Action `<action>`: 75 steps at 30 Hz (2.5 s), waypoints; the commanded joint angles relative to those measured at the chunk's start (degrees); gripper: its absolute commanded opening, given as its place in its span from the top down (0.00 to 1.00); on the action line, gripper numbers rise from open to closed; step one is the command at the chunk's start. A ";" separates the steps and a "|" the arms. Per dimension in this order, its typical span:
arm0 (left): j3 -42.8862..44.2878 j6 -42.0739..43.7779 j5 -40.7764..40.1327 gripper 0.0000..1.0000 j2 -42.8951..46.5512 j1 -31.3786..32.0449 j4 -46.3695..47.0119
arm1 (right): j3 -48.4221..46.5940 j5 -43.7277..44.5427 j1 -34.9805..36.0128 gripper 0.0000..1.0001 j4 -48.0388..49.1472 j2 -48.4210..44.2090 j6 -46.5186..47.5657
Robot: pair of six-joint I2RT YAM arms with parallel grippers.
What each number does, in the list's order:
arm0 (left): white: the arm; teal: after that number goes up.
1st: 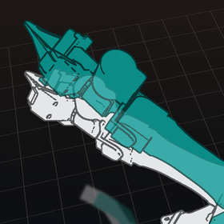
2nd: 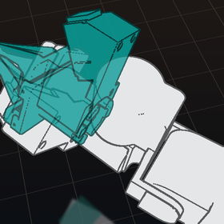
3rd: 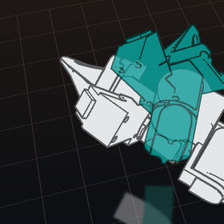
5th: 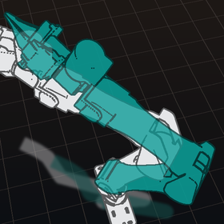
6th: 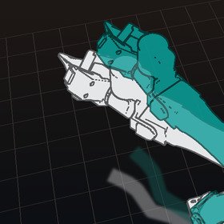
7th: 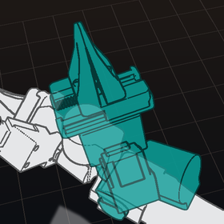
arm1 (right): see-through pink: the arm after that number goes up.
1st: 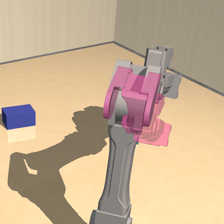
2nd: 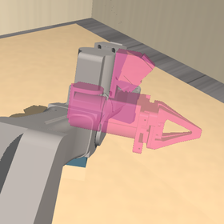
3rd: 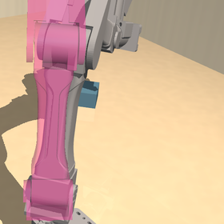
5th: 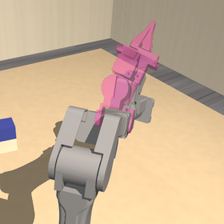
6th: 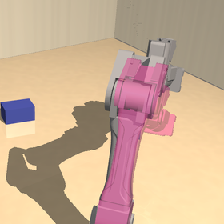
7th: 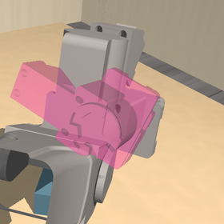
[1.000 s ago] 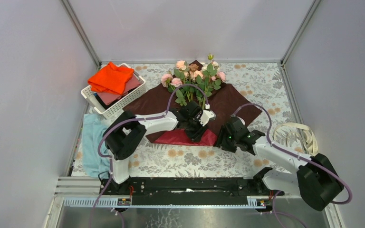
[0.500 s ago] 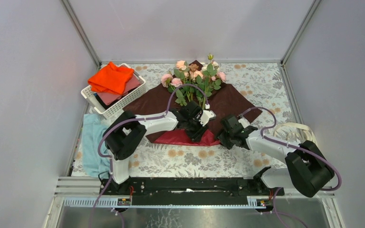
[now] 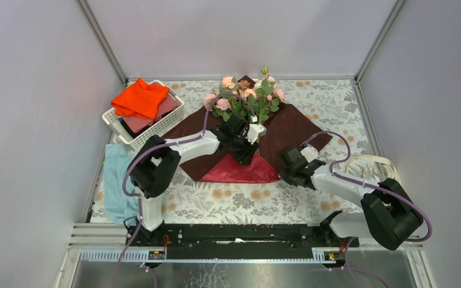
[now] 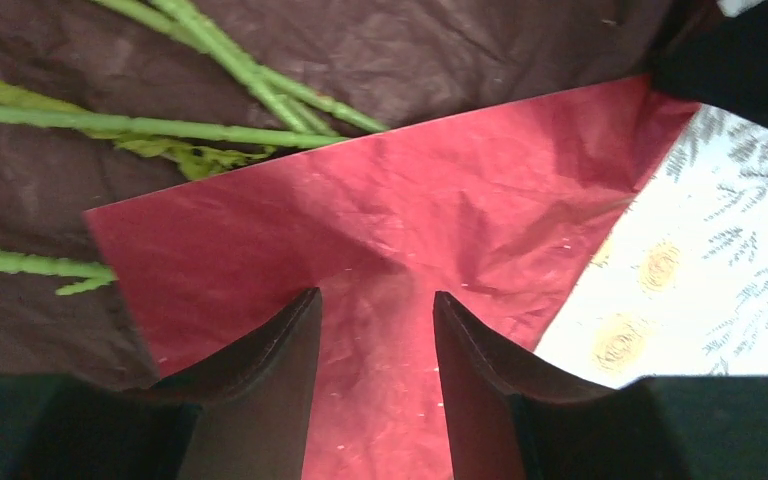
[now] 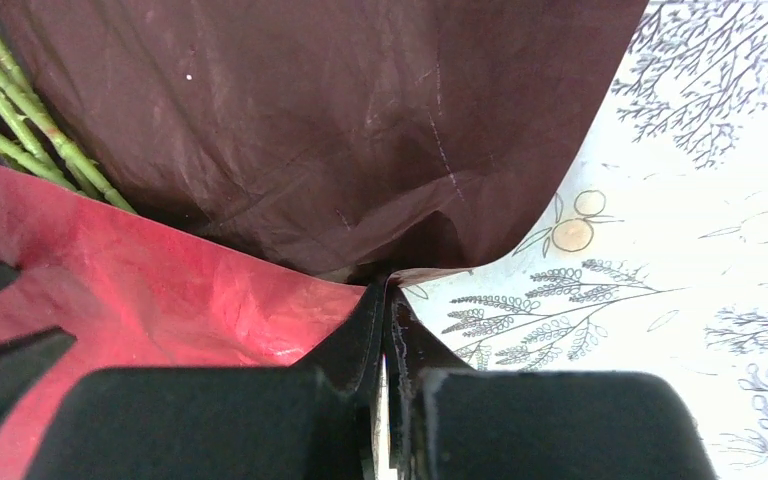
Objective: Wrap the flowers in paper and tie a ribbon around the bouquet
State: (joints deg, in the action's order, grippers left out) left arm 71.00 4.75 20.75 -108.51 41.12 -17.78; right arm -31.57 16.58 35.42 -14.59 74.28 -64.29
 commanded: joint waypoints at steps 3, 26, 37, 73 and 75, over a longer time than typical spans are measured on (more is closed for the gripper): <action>2.25 -0.91 1.75 0.47 -5.30 -1.24 0.63 | -3.26 10.98 3.84 1.00 -1.71 -3.93 8.58; 3.07 -3.17 -0.05 0.48 -9.75 -2.91 0.62 | -0.34 16.17 17.75 0.00 1.67 -9.28 2.00; 2.43 -3.28 0.73 0.48 -9.40 -2.89 1.34 | 3.21 11.86 17.75 0.04 2.20 -5.62 -17.00; 5.18 -2.81 -0.97 0.48 -11.06 -3.76 -0.58 | -9.16 43.71 24.29 1.00 3.44 7.38 30.58; 5.17 -2.81 -1.07 0.48 -11.21 -4.01 -0.66 | -9.46 45.87 26.23 1.00 5.73 7.96 36.12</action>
State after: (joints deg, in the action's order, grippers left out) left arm 76.53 1.56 22.74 -116.25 38.15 -15.99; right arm -38.57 51.72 58.15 -11.16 81.32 -42.63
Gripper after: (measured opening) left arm 0.517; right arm 0.019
